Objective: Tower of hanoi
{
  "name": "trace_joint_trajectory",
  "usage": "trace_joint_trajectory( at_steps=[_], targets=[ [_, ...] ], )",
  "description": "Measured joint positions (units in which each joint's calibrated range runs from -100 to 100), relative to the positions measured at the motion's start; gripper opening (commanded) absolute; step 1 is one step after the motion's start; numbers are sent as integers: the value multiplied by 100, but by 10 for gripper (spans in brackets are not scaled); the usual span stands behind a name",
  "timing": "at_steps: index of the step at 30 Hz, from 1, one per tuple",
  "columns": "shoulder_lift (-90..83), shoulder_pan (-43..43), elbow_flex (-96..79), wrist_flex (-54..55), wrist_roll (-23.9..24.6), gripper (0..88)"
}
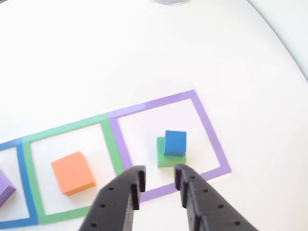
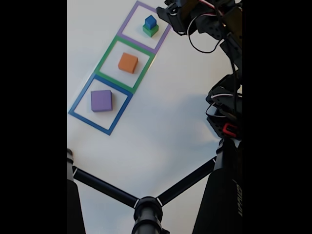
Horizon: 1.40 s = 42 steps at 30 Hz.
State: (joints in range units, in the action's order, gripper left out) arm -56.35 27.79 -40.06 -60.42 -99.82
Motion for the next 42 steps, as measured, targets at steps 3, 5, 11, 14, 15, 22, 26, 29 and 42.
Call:
trace_joint_trajectory(
  at_steps=[3,5,11,14,15,22,26,29,42],
  targets=[
    [-295,-492,806,-1129,-18,4],
    [-414,-866,1372,-1806,18,4],
    [-718,-1872,2745,-3297,36,4],
    [-751,-2270,3170,-3668,-18,4],
    [-768,-2317,3285,-3757,18,4],
    [-760,-2551,3072,-3773,36,206],
    [-768,-2551,2169,-3249,18,273],
    [-819,-2493,1124,-2362,0,330],
    [177,-1978,-4560,5369,18,415]
  ],
)
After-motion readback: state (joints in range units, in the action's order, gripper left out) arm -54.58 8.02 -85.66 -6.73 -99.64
